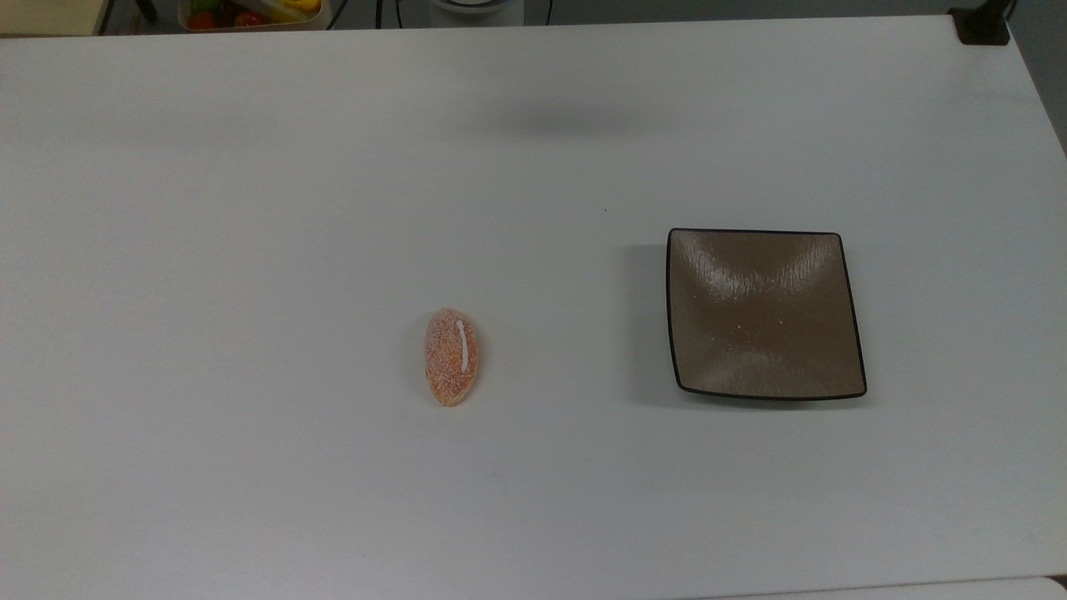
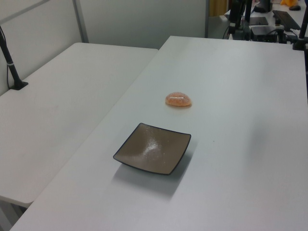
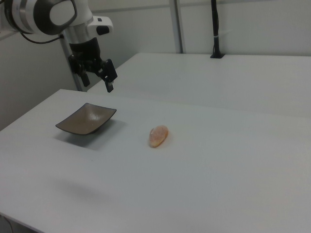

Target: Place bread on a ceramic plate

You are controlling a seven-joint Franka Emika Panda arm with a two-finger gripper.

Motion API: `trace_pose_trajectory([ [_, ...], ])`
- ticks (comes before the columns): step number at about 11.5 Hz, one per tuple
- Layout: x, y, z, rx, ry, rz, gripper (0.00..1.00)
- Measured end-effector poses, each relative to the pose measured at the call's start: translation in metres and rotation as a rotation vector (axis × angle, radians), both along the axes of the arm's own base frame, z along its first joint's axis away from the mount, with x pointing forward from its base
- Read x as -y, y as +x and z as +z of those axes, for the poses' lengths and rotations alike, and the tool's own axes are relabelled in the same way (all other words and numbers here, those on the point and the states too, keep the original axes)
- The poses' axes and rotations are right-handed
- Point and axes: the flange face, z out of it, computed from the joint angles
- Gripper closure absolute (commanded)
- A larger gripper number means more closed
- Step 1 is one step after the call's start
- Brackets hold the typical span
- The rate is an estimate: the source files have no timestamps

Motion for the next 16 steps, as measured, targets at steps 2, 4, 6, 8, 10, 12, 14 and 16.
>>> trace_pose_trajectory([
  [2, -0.001, 0.0, -0.002, 0.001, -0.007, 0.069, 0.0],
  [4, 0.003, 0.001, -0.005, 0.009, -0.021, 0.208, 0.0],
  [6, 0.008, 0.003, -0.007, 0.009, -0.025, 0.254, 0.0],
  [8, 0.008, 0.006, -0.013, 0.0, -0.025, 0.258, 0.0],
  [10, 0.008, 0.01, -0.02, -0.014, -0.024, 0.258, 0.0],
  [12, 0.008, 0.022, -0.035, -0.025, -0.024, 0.255, 0.0],
  [14, 0.014, 0.046, -0.051, 0.004, -0.03, 0.238, 0.0],
  [16, 0.021, 0.072, -0.063, 0.074, -0.036, 0.207, 0.0],
])
